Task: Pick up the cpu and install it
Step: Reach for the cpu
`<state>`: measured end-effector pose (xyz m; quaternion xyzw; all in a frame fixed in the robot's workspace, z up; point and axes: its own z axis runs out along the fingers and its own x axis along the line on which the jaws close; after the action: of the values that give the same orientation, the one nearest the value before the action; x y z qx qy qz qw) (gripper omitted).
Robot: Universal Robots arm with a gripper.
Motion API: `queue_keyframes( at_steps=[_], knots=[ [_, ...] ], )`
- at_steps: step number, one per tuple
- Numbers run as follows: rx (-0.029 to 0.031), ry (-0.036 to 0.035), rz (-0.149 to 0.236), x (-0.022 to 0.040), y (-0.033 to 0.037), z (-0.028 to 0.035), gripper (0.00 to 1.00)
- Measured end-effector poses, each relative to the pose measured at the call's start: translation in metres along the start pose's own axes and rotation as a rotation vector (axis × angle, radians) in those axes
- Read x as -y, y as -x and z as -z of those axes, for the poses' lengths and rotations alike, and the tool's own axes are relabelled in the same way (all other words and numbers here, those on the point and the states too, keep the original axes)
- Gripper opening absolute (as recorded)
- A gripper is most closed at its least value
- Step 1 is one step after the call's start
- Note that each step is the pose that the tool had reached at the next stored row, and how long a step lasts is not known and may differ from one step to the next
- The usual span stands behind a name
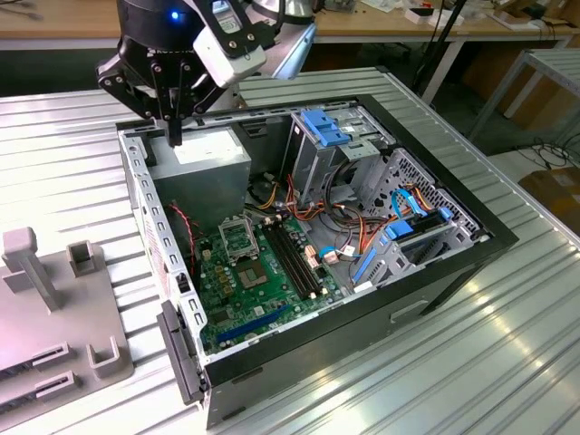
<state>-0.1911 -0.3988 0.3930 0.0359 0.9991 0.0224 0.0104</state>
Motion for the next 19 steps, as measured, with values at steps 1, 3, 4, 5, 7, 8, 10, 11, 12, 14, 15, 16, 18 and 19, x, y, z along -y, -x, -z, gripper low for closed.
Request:
queue_keyframes(
  at_steps=[1, 3, 4, 5, 7, 8, 10, 11, 12, 14, 15, 16, 18, 19],
  knots=[
    [0.0, 0.0, 0.0, 0.0001, -0.0008, 0.0, 0.11],
    [-0.0001, -0.0001, 0.0, 0.0001, -0.0021, 0.0, 0.11],
    [-0.0001, -0.0001, 0.0, 0.0002, -0.0027, 0.0001, 0.11],
    [-0.0002, 0.0, 0.0, 0.0003, -0.0034, 0.0001, 0.11],
    [-0.0002, -0.0001, 0.0, 0.0003, -0.0048, 0.0001, 0.11],
    [-0.0002, -0.0001, 0.0, 0.0004, -0.0056, 0.0001, 0.11],
    [-0.0003, -0.0001, 0.0, 0.0005, -0.0074, 0.0001, 0.11],
    [-0.0003, -0.0001, 0.0, 0.0006, -0.0086, 0.0001, 0.11],
    [-0.0003, -0.0001, 0.0, 0.0007, -0.0096, 0.0001, 0.11],
    [-0.0003, -0.0001, 0.0, 0.0008, -0.0114, 0.0001, 0.11],
    [-0.0004, -0.0001, 0.0, 0.0009, -0.0126, 0.0002, 0.11],
    [-0.0005, -0.0001, 0.0, 0.001, -0.0133, 0.0002, 0.11],
    [-0.0005, -0.0001, 0.0, 0.0011, -0.0155, 0.0002, 0.11],
    [-0.0005, -0.0001, 0.0, 0.0012, -0.0165, 0.0002, 0.11]
  ],
)
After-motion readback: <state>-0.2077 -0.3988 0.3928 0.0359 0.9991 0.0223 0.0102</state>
